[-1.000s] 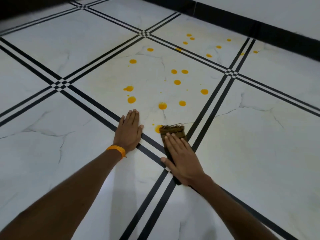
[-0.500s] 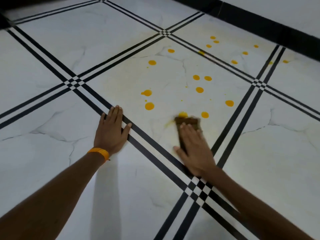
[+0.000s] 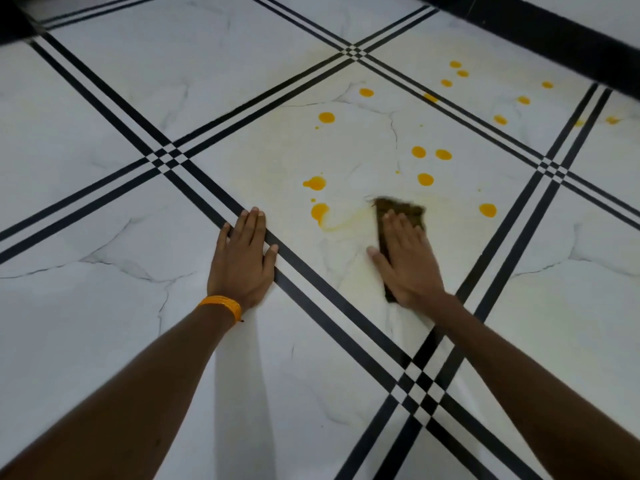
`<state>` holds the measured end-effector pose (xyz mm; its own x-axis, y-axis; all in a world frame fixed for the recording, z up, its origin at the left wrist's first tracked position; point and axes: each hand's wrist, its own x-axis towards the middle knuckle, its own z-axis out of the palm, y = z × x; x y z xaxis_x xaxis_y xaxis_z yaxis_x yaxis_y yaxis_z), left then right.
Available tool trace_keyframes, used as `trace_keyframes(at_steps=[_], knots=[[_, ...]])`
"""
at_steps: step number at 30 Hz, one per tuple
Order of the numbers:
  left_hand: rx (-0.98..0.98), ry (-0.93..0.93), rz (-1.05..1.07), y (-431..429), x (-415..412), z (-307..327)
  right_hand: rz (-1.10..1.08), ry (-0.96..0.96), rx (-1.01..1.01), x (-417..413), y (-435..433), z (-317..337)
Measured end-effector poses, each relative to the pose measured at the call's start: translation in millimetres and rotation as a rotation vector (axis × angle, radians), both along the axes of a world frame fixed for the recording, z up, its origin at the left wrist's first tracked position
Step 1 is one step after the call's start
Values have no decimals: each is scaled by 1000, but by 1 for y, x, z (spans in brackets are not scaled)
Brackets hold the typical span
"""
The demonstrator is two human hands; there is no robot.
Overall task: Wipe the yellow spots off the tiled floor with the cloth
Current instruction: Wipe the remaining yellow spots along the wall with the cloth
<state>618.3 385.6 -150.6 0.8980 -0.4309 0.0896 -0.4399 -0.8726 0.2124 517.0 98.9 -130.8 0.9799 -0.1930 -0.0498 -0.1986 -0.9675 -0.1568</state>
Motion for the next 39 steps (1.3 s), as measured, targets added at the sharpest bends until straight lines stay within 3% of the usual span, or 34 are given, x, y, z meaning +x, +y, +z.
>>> trace_keyframes(at_steps=[2,3,6,8,10,12,15,18,20,24,27,30,32,34,36,39], knots=[[-9,7,0,-1,1,0,-208,-18,-19,32,6,1],[-6,10,-2,-1,0,0,-204,-29,-23,37,29,2],[11,9,-4,0,0,2,203,-6,13,-1,87,-1],[23,-2,-3,-1,-1,3,385,18,18,-31,66,4],[30,2,-3,-3,-1,3,248,11,-13,-32,19,5],[34,-7,3,-2,-2,1,-72,19,-7,-10,-18,4],[31,5,0,-1,-1,2,-244,-4,-18,33,16,2],[22,0,4,-1,0,2,148,-4,39,15,81,3],[34,6,3,-1,0,3,331,24,67,-6,80,7],[25,11,9,-2,0,1,16,-13,21,55,33,5],[15,19,3,-1,0,0,-142,-29,13,130,48,3],[-11,38,9,0,1,1,101,8,28,141,89,6],[-38,45,18,-1,0,3,383,26,-20,102,92,6],[-45,48,22,-1,0,4,532,10,-22,60,66,2],[-36,42,25,-1,0,2,469,-22,-20,56,23,2],[-16,45,24,-2,0,1,87,-51,-25,115,-6,6]])
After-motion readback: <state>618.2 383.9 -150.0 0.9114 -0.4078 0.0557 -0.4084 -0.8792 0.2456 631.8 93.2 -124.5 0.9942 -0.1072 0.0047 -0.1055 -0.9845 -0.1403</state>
